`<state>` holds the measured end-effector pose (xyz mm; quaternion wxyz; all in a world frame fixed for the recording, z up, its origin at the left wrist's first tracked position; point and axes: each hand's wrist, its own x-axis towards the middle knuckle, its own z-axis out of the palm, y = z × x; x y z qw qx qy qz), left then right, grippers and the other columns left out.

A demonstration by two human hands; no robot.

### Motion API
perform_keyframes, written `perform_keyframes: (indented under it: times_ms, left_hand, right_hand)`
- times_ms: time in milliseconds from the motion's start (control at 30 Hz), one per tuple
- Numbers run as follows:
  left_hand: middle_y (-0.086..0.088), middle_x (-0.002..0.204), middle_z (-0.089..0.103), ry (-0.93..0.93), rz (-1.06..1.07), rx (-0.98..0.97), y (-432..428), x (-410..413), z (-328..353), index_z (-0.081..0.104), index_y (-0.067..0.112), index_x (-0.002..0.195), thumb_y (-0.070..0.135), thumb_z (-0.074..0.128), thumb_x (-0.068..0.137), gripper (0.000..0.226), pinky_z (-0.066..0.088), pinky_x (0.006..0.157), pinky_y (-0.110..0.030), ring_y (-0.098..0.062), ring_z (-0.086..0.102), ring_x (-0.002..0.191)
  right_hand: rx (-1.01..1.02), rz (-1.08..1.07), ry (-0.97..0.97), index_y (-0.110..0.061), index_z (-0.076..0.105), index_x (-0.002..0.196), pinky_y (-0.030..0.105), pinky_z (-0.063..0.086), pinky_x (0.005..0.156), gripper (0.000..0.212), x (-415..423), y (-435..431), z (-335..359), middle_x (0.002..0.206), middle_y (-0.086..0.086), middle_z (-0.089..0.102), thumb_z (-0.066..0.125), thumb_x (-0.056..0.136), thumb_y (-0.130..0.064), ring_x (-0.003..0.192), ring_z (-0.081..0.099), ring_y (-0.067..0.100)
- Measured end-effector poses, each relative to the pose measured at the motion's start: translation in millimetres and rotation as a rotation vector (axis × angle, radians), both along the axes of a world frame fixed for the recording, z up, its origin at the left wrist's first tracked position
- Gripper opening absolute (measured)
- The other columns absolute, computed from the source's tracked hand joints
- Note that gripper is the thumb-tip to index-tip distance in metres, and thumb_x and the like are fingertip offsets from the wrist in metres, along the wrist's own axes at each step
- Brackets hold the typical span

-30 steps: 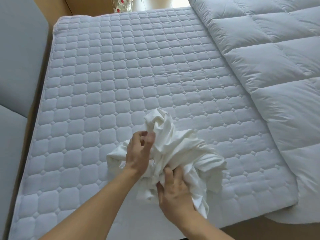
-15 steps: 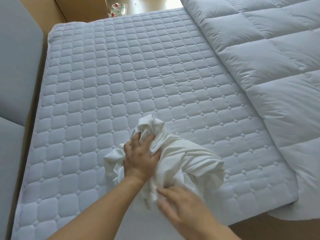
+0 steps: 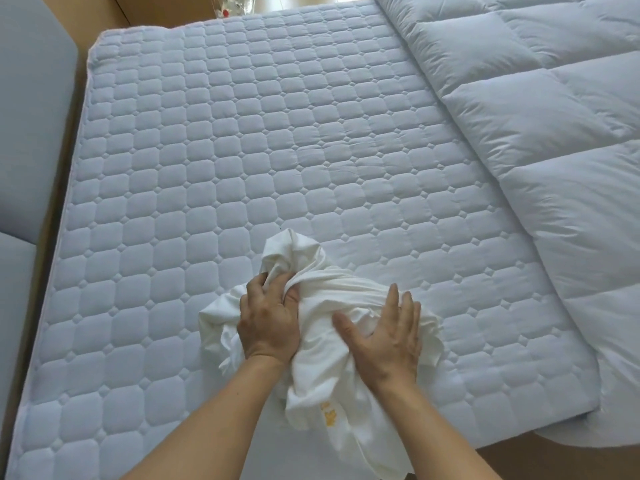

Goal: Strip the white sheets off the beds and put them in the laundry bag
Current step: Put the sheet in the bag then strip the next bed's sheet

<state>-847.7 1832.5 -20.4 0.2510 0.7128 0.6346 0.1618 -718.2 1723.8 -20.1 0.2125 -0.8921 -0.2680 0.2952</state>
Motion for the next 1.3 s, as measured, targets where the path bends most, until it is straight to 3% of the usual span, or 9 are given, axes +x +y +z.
perform_keyframes:
  times_ms: [100, 333, 467, 567, 800, 900, 1033, 1200, 1300]
  left_hand:
    - [-0.011, 0.130, 0.053, -0.029, 0.041, -0.042, 4, 3, -1, 0.061, 0.023, 0.125, 0.049, 0.049, 0.094, 0.042, 0.044, 0.093, -0.048, -0.038, 0.051, 0.121]
    - [-0.006, 0.123, 0.046, 0.298, -0.082, -0.077, 21, 4, 10, 0.015, 0.035, 0.155, 0.083, 0.026, 0.061, 0.106, 0.021, 0.108, -0.053, -0.029, 0.040, 0.122]
    - [0.001, 0.159, 0.009, 0.339, -0.065, -0.258, 33, 4, 8, 0.028, 0.050, 0.147, 0.093, 0.045, 0.058, 0.101, 0.007, 0.110, -0.069, -0.026, -0.013, 0.148]
    - [0.003, 0.162, -0.023, 0.252, -0.009, -0.481, 36, 4, 5, 0.014, 0.053, 0.151, 0.087, 0.061, 0.061, 0.106, -0.003, 0.113, -0.068, -0.033, -0.033, 0.144]
    - [-0.008, 0.163, 0.011, 0.077, 0.045, -0.676, 50, -11, -6, 0.012, 0.056, 0.150, 0.096, 0.062, 0.030, 0.136, 0.016, 0.121, -0.050, -0.033, 0.013, 0.149]
    - [-0.002, 0.147, 0.039, -0.036, 0.069, -0.666, 46, -16, -3, 0.020, 0.058, 0.146, 0.093, 0.072, 0.028, 0.133, 0.037, 0.113, -0.046, -0.028, 0.045, 0.133]
    - [0.003, 0.128, 0.041, -0.100, 0.096, -0.645, 28, -15, 16, 0.020, 0.059, 0.145, 0.084, 0.073, 0.035, 0.124, 0.041, 0.107, -0.042, -0.026, 0.052, 0.117]
    - [0.018, 0.107, 0.071, -0.619, 0.182, -0.596, 9, -13, 55, 0.052, 0.046, 0.123, 0.058, 0.084, 0.039, 0.091, 0.057, 0.077, -0.024, -0.007, 0.070, 0.093]
    - [0.017, 0.109, 0.071, -0.955, 0.206, -0.483, 7, 9, 68, 0.056, 0.041, 0.122, 0.052, 0.082, 0.048, 0.079, 0.057, 0.083, -0.037, -0.012, 0.070, 0.100]
  right_hand:
    - [-0.057, 0.021, -0.055, -0.022, 0.005, 0.158, 0.055, 0.000, 0.119, 0.133, -1, 4, 3, 0.164, 0.007, 0.010, 0.020, 0.051, -0.099, 0.152, 0.000, 0.022]
    - [-0.089, 0.103, -0.102, -0.022, 0.042, 0.121, 0.055, 0.010, 0.116, 0.116, 29, 3, 4, 0.127, 0.001, 0.043, 0.028, 0.039, -0.103, 0.132, 0.038, 0.024]
    - [-0.002, -0.010, 0.148, -0.027, 0.034, 0.137, 0.048, 0.023, 0.117, 0.127, 37, 2, -5, 0.148, 0.002, 0.029, 0.051, 0.033, -0.099, 0.142, 0.029, 0.025]
    - [-0.033, -0.013, 0.353, -0.044, 0.001, 0.155, 0.046, 0.009, 0.123, 0.143, 45, 6, -2, 0.166, 0.000, -0.011, 0.068, 0.038, -0.091, 0.153, -0.004, 0.023]
    - [-0.032, -0.165, 0.545, -0.048, -0.010, 0.153, 0.046, 0.008, 0.124, 0.160, 41, 9, 1, 0.165, 0.004, -0.009, 0.077, 0.023, -0.087, 0.152, -0.010, 0.023]
    - [0.066, -0.259, 0.607, -0.049, -0.004, 0.153, 0.047, 0.021, 0.122, 0.167, 31, 6, -4, 0.164, 0.002, 0.007, 0.078, 0.012, -0.086, 0.152, 0.009, 0.024]
    - [0.225, -0.343, 0.715, -0.048, 0.014, 0.153, 0.042, 0.041, 0.111, 0.160, 24, -3, -10, 0.148, 0.000, 0.044, 0.088, 0.013, -0.073, 0.133, 0.047, 0.019]
    - [0.430, -0.197, 0.723, -0.056, 0.038, 0.134, 0.036, 0.047, 0.106, 0.131, 33, 1, 19, 0.137, -0.004, 0.057, 0.093, 0.015, -0.067, 0.119, 0.060, 0.012]
    - [0.526, -0.009, 0.456, -0.064, 0.038, 0.133, 0.033, 0.046, 0.106, 0.125, 69, 28, 69, 0.133, -0.010, 0.055, 0.089, 0.018, -0.072, 0.121, 0.056, 0.008]
